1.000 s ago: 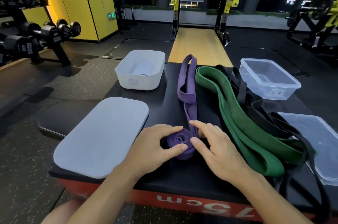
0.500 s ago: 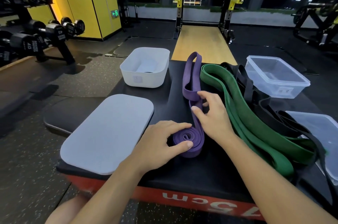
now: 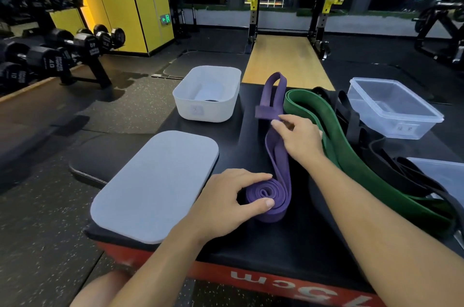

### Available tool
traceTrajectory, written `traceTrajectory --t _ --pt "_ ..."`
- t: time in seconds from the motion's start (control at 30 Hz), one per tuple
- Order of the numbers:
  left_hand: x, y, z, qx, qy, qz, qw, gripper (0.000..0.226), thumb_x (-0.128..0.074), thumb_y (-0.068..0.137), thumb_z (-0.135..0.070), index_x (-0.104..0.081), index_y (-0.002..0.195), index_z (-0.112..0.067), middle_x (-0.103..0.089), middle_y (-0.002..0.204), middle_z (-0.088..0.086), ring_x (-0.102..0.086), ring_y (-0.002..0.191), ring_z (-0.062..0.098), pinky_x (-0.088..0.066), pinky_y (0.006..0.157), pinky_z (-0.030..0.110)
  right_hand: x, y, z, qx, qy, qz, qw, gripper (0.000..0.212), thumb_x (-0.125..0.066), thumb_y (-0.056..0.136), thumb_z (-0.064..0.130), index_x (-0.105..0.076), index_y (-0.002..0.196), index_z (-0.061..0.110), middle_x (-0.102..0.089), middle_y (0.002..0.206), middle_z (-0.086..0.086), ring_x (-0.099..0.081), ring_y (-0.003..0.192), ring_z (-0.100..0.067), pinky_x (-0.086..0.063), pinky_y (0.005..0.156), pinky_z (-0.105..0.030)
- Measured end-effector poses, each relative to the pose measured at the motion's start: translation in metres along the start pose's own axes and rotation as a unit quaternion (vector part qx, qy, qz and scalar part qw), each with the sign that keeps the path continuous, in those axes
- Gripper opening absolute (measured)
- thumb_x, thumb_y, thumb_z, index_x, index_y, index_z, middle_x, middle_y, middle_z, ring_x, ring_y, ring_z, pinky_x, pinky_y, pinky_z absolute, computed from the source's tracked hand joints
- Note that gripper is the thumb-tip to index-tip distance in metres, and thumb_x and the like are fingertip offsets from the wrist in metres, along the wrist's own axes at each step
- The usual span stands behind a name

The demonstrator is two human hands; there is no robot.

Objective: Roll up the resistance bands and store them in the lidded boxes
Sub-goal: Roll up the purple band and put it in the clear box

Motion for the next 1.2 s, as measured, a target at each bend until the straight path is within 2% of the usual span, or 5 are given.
traceTrajectory --t 0.13,0.37,0.67,1.03,1.2 --pt "0.000 0.001 0.000 -0.001 0.003 0.000 1.000 0.053 -0.065 0.090 -0.064 -0.062 0.138 -0.044 -0.067 0.122 -0.026 -0.057 0.120 0.000 -0.047 0.103 0.033 -0.002 0.002 -0.013 -0.098 0.116 -0.012 0.988 0.050 -0.050 0.092 0.050 -0.068 0.072 0.007 -0.072 0.076 -0.007 -0.066 0.085 -0.033 -0.053 0.090 -0.047" --pt "0.000 0.001 0.000 0.000 -0.003 -0.002 1.000 0.052 -0.066 0.089 -0.064 -0.063 0.138 -0.044 -0.067 0.121 -0.027 -0.056 0.120 -0.002 -0.047 0.104 0.032 -0.017 -0.008 -0.013 -0.135 0.213 0.026 0.967 0.041 -0.044 0.107 0.032 -0.057 0.072 0.014 -0.060 0.073 -0.003 -0.052 0.068 -0.019 -0.040 0.067 -0.035" --pt "0.001 0.001 0.000 0.003 -0.011 -0.002 1.000 0.052 -0.066 0.089 -0.064 -0.063 0.137 -0.045 -0.067 0.121 -0.026 -0.057 0.120 -0.001 -0.048 0.103 0.032 -0.012 -0.003 -0.015 -0.128 0.193 0.002 0.973 0.017 -0.068 0.096 0.031 -0.061 0.109 0.022 -0.063 0.107 0.003 -0.060 0.096 -0.019 -0.050 0.088 -0.036" --pt "0.001 0.001 0.000 0.002 -0.008 -0.003 1.000 0.053 -0.064 0.088 -0.066 -0.064 0.137 -0.045 -0.067 0.121 -0.028 -0.055 0.121 -0.004 -0.046 0.105 0.029 -0.008 -0.009 -0.001 -0.101 -0.003 0.035 0.994 0.022 -0.066 0.092 0.050 -0.063 0.084 0.030 -0.063 0.086 0.014 -0.059 0.098 -0.020 -0.044 0.101 -0.043" --pt "0.002 0.000 0.000 0.004 -0.013 -0.004 1.000 0.054 -0.065 0.087 -0.066 -0.064 0.137 -0.045 -0.067 0.122 -0.029 -0.055 0.122 -0.004 -0.046 0.105 0.029 -0.019 -0.008 0.010 -0.078 0.223 0.037 0.971 0.029 -0.063 0.092 -0.001 -0.070 0.094 0.027 -0.076 0.100 -0.001 -0.070 0.101 -0.016 -0.056 0.098 -0.034"
Point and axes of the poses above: each hand's wrist, its own y-axis towards the middle knuckle, its own x-axis out of the back of the hand, z = x × y, the point moved 9 cm from there along y, towards the middle knuckle
